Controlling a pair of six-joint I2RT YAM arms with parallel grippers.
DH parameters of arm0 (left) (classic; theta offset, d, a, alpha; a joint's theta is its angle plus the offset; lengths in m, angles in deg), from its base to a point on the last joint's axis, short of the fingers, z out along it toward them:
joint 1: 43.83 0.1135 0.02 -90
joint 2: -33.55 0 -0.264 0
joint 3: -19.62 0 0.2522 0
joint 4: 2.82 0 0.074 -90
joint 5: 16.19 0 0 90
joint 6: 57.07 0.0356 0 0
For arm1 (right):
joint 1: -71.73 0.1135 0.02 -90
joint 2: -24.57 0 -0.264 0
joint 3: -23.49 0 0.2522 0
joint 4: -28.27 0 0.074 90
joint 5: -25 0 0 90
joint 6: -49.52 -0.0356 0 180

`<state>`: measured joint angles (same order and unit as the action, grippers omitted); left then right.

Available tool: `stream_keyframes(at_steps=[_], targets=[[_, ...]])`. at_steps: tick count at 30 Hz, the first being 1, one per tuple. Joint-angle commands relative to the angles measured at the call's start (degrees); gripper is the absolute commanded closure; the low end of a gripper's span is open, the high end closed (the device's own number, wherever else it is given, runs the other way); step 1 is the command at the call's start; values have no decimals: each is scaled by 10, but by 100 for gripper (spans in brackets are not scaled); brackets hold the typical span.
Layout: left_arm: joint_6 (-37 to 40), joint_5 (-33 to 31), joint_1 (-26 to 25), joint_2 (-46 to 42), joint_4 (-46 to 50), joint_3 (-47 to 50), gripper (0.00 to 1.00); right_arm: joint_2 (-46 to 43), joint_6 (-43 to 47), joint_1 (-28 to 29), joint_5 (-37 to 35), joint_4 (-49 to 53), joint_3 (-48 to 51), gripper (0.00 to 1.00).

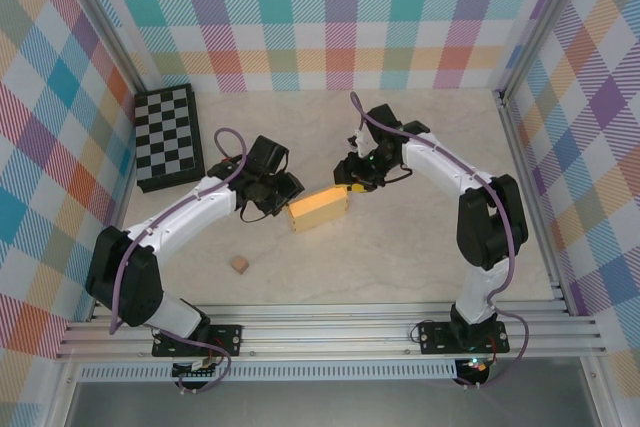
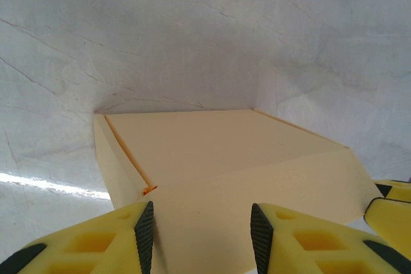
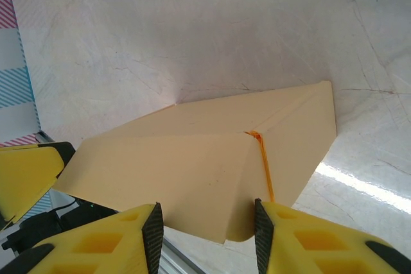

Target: Fold the paper box

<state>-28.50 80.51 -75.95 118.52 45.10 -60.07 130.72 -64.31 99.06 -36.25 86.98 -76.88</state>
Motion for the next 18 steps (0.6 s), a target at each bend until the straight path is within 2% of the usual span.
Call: stream_keyframes(at_steps=[1, 7, 12, 18], targets=[[-63, 35, -15, -31, -96, 0, 55, -2, -28, 29, 65, -1, -9, 58], [-78, 19, -13, -28, -80, -11, 50, -15, -39, 34, 69, -6, 5, 58], [13, 9, 7, -14, 18, -55, 43, -12, -36, 32, 40, 4, 10, 57], [72, 12, 44, -44, 79, -18, 40, -12, -39, 28, 4, 7, 11, 55]])
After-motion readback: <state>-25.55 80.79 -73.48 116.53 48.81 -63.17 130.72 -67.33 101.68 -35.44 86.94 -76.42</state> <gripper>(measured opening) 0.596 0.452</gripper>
